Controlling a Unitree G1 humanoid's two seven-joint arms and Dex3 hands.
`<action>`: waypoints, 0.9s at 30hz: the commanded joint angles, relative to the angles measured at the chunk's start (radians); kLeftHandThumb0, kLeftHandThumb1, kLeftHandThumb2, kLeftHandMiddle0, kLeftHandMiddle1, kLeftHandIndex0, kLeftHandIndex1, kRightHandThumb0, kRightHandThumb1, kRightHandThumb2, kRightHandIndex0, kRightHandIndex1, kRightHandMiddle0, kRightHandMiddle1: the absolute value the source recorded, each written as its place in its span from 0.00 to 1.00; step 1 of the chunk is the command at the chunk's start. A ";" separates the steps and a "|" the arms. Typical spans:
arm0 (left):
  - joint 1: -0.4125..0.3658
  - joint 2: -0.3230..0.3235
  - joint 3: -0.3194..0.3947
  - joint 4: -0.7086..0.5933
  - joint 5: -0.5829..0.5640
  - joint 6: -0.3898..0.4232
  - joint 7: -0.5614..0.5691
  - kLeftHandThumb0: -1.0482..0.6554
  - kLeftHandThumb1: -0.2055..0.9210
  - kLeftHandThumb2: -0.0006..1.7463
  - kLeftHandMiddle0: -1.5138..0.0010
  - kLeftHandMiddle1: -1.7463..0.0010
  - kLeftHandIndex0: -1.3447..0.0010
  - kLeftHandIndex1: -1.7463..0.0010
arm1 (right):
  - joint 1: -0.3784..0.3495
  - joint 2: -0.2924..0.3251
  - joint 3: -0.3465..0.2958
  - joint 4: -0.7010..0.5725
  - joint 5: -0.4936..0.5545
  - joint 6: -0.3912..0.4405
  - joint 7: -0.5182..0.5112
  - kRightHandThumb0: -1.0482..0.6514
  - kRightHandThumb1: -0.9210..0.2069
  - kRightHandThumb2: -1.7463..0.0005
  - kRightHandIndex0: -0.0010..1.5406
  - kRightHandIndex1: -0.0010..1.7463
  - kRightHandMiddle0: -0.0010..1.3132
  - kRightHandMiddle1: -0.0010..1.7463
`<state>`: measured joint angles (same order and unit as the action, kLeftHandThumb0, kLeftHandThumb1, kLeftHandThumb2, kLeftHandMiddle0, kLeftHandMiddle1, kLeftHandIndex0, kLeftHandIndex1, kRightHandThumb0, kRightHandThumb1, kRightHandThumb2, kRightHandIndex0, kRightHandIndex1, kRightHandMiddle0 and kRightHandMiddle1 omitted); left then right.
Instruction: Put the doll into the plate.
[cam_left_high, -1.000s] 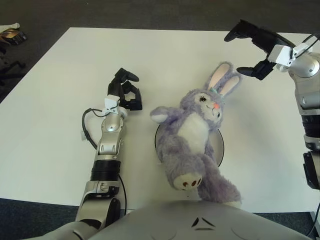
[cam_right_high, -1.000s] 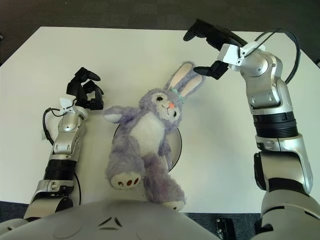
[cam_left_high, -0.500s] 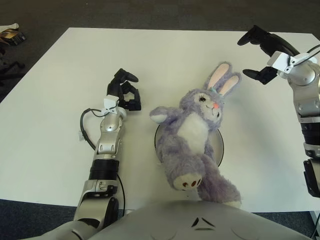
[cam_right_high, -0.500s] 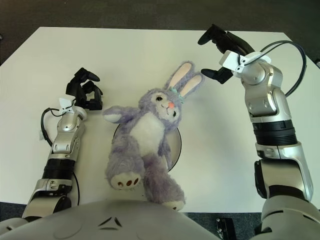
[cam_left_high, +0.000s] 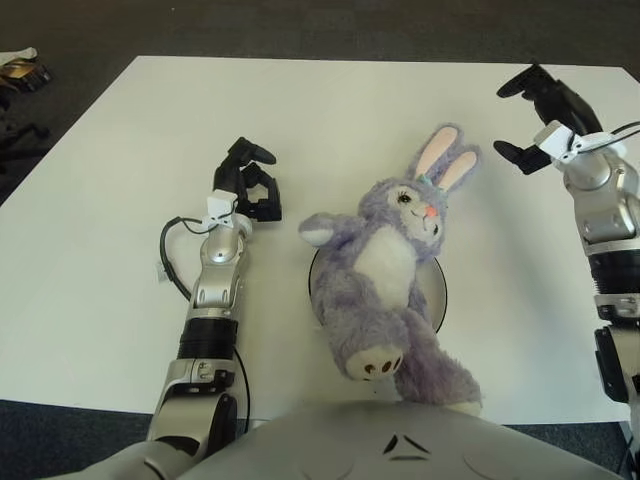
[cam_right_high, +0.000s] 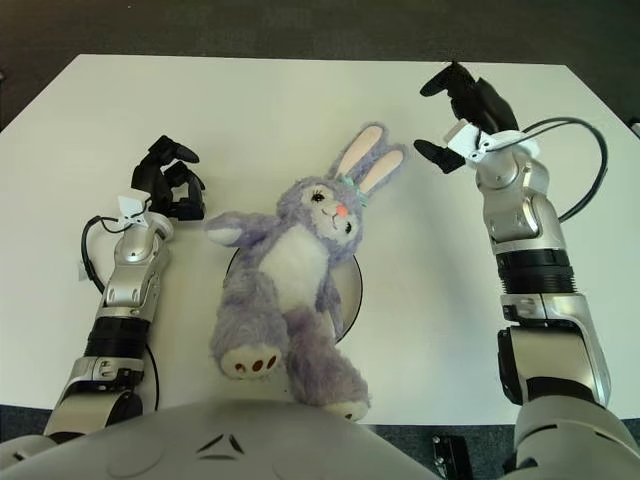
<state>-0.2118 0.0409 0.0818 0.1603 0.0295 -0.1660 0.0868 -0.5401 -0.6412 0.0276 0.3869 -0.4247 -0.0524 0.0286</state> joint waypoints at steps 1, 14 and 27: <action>-0.005 0.005 0.008 0.026 -0.004 -0.014 -0.001 0.61 0.23 0.93 0.48 0.00 0.56 0.00 | 0.000 0.046 -0.019 0.072 0.002 -0.011 -0.092 0.71 0.71 0.14 0.16 0.79 0.21 0.92; -0.039 0.027 0.032 0.096 -0.066 -0.050 -0.069 0.61 0.20 0.95 0.45 0.00 0.55 0.00 | 0.002 0.268 -0.212 0.149 0.293 0.004 -0.198 0.62 0.70 0.18 0.53 0.82 0.46 1.00; -0.061 0.028 0.057 0.179 -0.113 -0.136 -0.120 0.61 0.20 0.96 0.45 0.00 0.55 0.00 | 0.012 0.380 -0.346 0.224 0.524 -0.045 -0.168 0.62 0.75 0.15 0.56 0.80 0.50 1.00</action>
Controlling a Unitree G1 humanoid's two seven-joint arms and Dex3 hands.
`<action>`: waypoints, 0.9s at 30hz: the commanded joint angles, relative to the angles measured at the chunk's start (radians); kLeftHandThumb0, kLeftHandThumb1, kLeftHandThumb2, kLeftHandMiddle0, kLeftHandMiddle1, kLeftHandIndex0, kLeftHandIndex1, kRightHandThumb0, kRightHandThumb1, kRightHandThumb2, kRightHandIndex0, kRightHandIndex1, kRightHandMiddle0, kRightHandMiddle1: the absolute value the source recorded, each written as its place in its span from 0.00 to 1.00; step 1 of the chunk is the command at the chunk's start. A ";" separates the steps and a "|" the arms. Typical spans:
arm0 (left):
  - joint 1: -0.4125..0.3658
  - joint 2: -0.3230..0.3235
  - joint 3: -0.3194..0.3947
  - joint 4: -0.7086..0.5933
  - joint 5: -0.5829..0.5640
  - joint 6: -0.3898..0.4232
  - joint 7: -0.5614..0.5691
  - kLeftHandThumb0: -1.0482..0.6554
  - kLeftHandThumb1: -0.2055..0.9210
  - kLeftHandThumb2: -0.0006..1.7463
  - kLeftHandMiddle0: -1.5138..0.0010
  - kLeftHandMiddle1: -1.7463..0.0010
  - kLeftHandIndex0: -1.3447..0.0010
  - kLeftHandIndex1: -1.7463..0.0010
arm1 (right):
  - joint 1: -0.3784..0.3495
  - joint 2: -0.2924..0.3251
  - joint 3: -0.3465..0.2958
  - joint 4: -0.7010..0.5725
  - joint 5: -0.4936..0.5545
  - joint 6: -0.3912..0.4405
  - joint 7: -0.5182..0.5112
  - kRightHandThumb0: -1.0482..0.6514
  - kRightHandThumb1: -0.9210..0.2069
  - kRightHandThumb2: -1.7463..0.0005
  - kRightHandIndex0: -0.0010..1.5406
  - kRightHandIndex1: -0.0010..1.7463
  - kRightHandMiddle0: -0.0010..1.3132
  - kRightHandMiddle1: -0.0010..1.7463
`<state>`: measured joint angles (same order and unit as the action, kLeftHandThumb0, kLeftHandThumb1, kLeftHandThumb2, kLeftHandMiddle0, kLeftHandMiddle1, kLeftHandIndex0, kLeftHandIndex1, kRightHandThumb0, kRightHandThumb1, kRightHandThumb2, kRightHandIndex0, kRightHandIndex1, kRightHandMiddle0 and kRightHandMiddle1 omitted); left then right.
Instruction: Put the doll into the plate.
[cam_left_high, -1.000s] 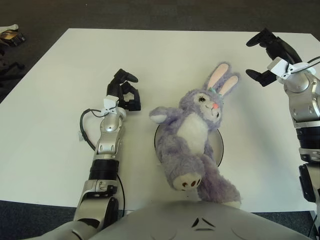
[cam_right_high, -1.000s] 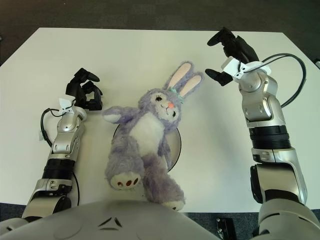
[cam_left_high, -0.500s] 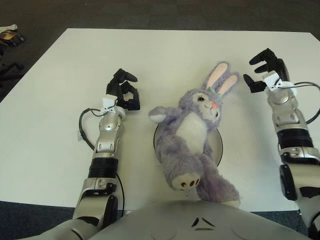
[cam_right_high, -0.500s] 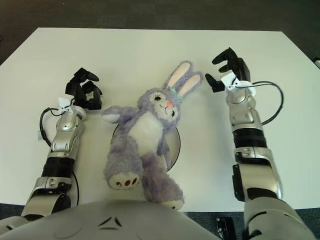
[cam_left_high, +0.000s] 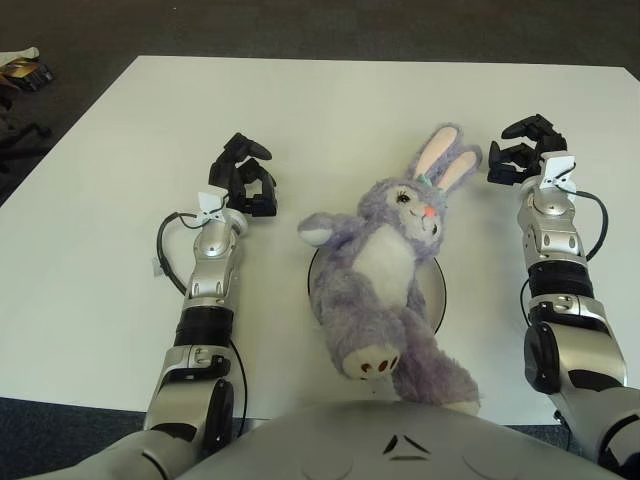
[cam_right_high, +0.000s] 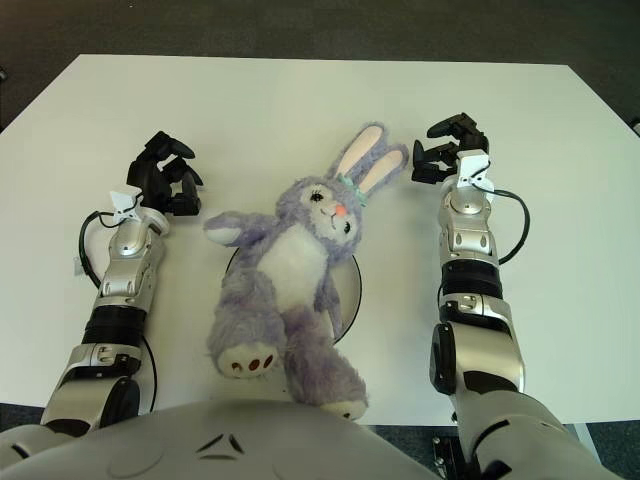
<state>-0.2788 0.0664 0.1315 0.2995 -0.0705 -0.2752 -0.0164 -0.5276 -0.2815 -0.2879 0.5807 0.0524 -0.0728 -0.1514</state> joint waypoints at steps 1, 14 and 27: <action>0.004 0.003 0.008 0.046 -0.016 -0.033 -0.020 0.61 0.20 0.95 0.45 0.00 0.55 0.00 | 0.001 0.024 -0.036 0.037 0.056 -0.031 0.016 0.62 0.76 0.15 0.56 0.80 0.51 1.00; -0.021 0.021 0.028 0.138 -0.032 -0.078 -0.046 0.61 0.23 0.93 0.47 0.00 0.56 0.00 | 0.090 0.105 -0.056 0.013 0.136 -0.088 0.068 0.62 0.81 0.07 0.58 0.92 0.46 1.00; -0.021 0.017 0.046 0.161 -0.058 -0.070 -0.049 0.61 0.26 0.90 0.47 0.02 0.59 0.00 | 0.128 0.129 -0.035 -0.010 0.121 -0.120 0.070 0.62 0.81 0.05 0.57 0.97 0.46 1.00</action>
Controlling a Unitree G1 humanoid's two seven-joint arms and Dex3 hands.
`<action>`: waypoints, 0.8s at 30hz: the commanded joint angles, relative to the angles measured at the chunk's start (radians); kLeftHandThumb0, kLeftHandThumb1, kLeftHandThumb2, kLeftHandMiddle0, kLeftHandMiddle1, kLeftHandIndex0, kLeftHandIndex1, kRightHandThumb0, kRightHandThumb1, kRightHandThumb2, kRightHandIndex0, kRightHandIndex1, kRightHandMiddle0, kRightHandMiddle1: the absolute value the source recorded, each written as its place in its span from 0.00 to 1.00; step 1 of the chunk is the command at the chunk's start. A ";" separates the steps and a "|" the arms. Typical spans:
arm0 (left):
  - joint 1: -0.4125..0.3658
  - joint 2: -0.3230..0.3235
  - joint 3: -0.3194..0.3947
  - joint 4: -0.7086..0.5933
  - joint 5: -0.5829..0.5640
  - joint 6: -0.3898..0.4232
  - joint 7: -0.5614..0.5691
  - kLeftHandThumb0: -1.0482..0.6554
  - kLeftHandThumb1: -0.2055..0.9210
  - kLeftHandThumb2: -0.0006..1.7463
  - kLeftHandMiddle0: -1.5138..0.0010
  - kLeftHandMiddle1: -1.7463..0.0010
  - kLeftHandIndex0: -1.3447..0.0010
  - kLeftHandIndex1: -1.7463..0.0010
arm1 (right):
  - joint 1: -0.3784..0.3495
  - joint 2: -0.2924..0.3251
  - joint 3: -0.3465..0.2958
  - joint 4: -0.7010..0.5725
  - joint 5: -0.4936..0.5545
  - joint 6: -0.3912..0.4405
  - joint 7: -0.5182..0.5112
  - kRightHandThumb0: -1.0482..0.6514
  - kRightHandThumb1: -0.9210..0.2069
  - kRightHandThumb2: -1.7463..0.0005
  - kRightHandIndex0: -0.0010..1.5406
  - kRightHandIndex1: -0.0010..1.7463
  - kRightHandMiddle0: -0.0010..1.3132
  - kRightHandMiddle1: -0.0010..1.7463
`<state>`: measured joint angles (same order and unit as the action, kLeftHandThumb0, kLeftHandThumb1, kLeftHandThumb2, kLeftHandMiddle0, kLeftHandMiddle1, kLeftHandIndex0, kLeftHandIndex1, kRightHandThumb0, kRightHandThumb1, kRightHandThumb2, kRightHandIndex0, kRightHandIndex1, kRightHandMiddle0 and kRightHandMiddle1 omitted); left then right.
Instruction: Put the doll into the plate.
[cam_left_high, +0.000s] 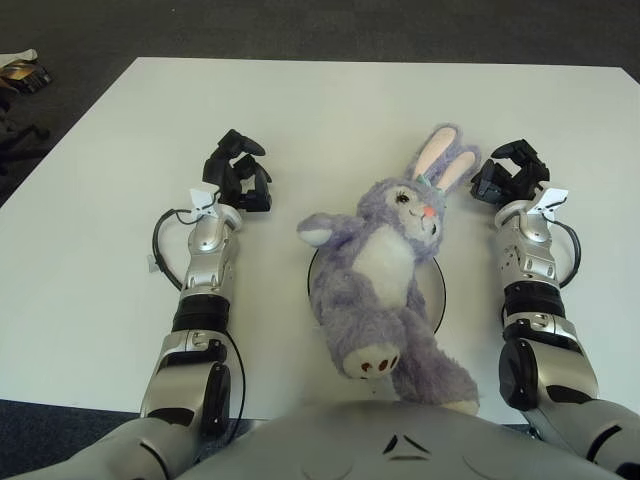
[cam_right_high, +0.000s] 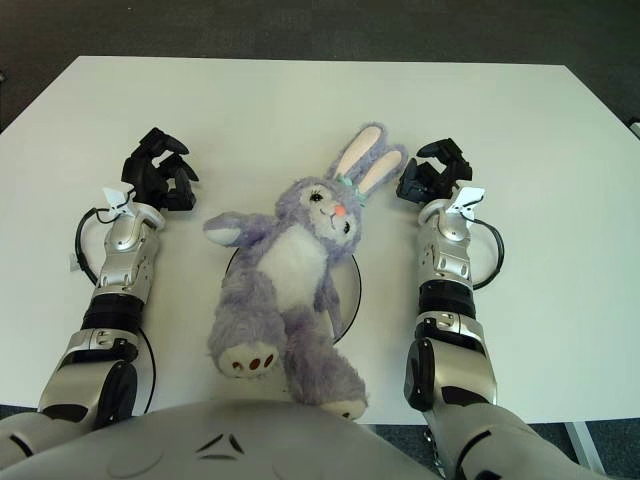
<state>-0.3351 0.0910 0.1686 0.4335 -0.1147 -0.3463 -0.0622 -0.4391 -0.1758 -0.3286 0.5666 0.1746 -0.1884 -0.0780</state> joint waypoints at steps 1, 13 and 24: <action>0.036 -0.008 0.011 0.032 -0.016 0.001 -0.004 0.61 0.26 0.90 0.47 0.03 0.59 0.00 | 0.045 0.026 0.011 0.005 -0.007 -0.013 -0.004 0.62 0.81 0.05 0.56 0.97 0.46 1.00; 0.059 -0.012 0.023 0.033 -0.034 -0.015 -0.008 0.61 0.26 0.90 0.48 0.02 0.59 0.00 | 0.152 0.045 0.075 -0.119 -0.070 -0.073 -0.007 0.61 0.80 0.05 0.56 0.98 0.45 1.00; 0.160 -0.032 -0.012 -0.133 0.053 0.006 0.071 0.61 0.28 0.89 0.50 0.01 0.60 0.00 | 0.230 0.067 0.115 -0.193 -0.073 -0.076 0.025 0.61 0.86 0.01 0.58 0.99 0.49 1.00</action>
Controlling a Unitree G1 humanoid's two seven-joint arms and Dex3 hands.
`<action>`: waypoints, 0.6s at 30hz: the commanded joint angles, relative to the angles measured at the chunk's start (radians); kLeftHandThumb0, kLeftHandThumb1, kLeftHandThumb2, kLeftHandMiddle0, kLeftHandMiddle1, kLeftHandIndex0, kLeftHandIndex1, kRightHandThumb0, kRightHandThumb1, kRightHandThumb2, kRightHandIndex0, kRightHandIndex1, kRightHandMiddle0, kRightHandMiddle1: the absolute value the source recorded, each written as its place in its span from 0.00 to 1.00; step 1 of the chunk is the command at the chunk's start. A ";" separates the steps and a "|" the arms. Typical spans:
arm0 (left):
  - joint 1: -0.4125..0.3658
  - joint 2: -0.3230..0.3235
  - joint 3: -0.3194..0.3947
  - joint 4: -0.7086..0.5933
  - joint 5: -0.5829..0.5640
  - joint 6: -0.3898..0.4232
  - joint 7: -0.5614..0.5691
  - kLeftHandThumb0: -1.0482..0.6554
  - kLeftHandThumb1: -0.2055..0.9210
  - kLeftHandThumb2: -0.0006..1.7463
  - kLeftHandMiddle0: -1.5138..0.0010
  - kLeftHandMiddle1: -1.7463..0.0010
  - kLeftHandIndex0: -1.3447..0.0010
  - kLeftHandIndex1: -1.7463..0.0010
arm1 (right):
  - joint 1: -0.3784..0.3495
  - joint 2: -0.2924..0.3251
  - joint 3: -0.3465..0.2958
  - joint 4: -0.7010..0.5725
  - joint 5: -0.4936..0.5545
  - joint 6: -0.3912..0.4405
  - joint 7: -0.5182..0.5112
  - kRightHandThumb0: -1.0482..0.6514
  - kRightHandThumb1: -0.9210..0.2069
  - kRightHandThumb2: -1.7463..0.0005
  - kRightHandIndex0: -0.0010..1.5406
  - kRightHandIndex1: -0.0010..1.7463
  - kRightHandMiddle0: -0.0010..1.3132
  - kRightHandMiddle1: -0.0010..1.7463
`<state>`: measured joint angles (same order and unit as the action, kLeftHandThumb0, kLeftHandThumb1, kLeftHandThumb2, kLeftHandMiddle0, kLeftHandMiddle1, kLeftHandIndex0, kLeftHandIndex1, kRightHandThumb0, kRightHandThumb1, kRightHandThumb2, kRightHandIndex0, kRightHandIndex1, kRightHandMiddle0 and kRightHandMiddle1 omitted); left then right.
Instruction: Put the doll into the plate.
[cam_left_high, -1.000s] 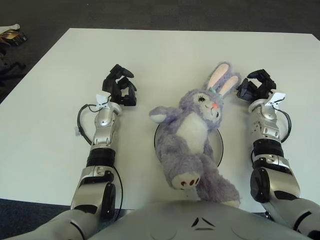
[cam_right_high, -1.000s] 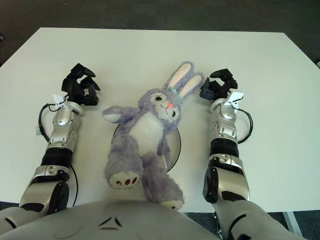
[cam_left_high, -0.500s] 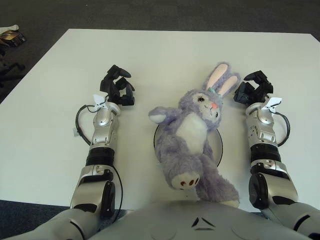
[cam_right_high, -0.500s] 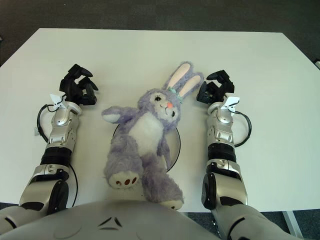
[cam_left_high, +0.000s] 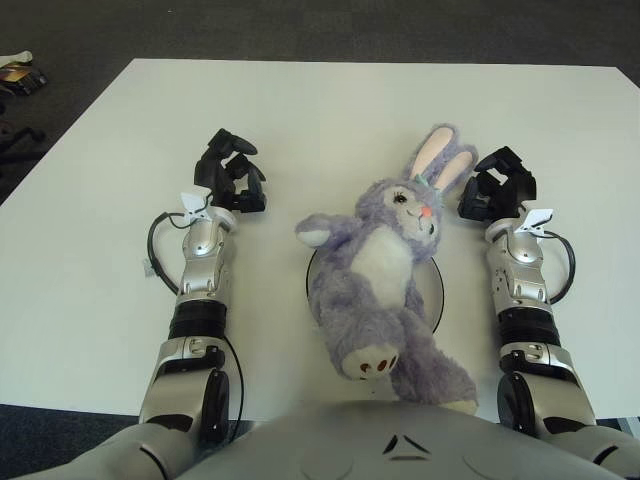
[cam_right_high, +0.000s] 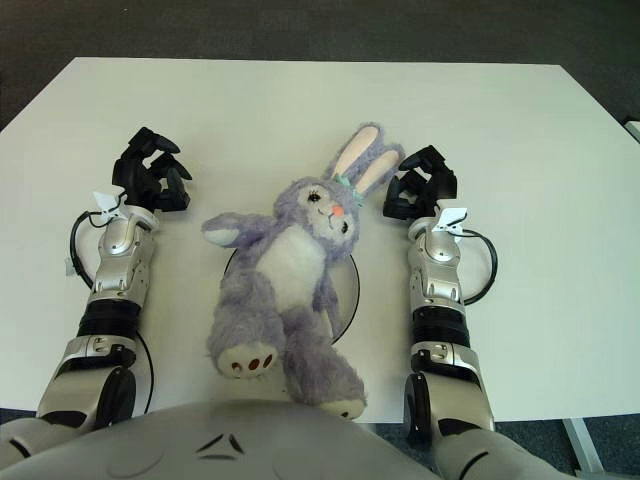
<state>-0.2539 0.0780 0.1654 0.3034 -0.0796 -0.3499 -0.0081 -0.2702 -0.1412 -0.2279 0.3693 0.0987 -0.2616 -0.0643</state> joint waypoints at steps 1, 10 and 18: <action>0.082 -0.019 -0.010 -0.009 0.017 0.012 0.017 0.61 0.28 0.89 0.50 0.01 0.60 0.00 | 0.067 0.038 0.017 0.003 0.006 -0.008 0.016 0.61 0.86 0.01 0.59 0.99 0.49 1.00; 0.089 -0.009 -0.011 -0.024 0.027 0.032 0.022 0.61 0.21 0.94 0.46 0.00 0.56 0.00 | 0.103 0.040 0.056 0.009 -0.012 -0.063 0.060 0.47 0.73 0.11 0.72 1.00 0.53 0.96; 0.099 -0.008 -0.014 -0.050 0.020 0.059 0.015 0.61 0.22 0.94 0.47 0.00 0.56 0.00 | 0.101 0.025 0.061 0.029 -0.020 -0.057 0.062 0.34 0.53 0.25 0.83 1.00 0.46 1.00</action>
<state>-0.2204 0.0813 0.1557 0.2362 -0.0599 -0.3087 0.0057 -0.2371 -0.1376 -0.1670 0.3535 0.0838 -0.3178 0.0014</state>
